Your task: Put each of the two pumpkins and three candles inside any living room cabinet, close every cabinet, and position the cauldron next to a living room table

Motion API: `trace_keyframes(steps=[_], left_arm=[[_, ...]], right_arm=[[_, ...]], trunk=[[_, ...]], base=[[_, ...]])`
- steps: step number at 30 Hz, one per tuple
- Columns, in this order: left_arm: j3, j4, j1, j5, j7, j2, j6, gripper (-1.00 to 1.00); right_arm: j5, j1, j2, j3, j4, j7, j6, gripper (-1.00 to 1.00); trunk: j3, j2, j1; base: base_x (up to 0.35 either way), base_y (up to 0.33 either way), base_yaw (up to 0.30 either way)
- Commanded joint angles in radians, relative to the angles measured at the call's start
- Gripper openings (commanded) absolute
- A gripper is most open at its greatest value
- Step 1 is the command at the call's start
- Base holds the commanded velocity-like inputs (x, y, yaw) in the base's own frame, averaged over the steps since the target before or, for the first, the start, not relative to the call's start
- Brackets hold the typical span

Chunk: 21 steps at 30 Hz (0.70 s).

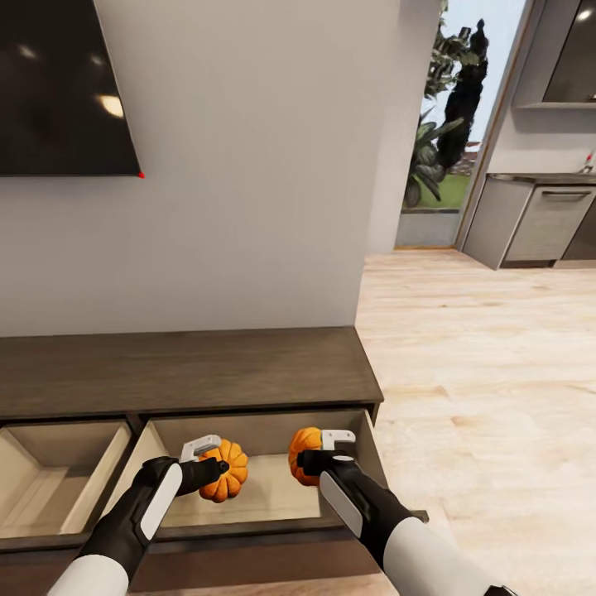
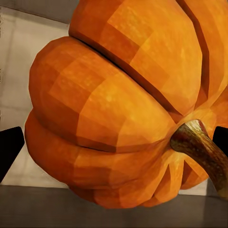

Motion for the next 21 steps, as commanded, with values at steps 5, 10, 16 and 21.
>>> trace_keyframes(steps=[5,10,16,21], left_arm=[[-0.001,-0.002,0.000,0.011,0.008,0.001,0.004,-1.00],[-0.002,-0.002,0.000,0.011,0.008,0.000,0.006,-1.00],[-0.002,-0.002,0.000,0.013,0.007,0.000,0.007,-1.00],[-0.002,-0.002,0.000,0.015,0.007,0.000,0.009,-1.00]], right_arm=[[-0.006,-0.001,0.000,0.005,-0.001,-0.007,0.013,-1.00],[-0.008,-0.005,0.000,0.012,-0.004,-0.008,0.085,-1.00],[-0.017,-0.021,0.000,0.013,-0.012,-0.014,0.146,-1.00],[-0.018,-0.027,0.000,0.013,-0.012,-0.014,0.170,-1.00]], trunk=[[-0.001,0.000,0.000],[-0.001,0.000,0.000],[-0.001,0.000,0.000],[-0.001,0.000,0.000]], base=[[0.141,0.000,0.000],[0.052,0.000,0.000],[0.036,0.000,0.000],[0.138,0.019,0.000]])
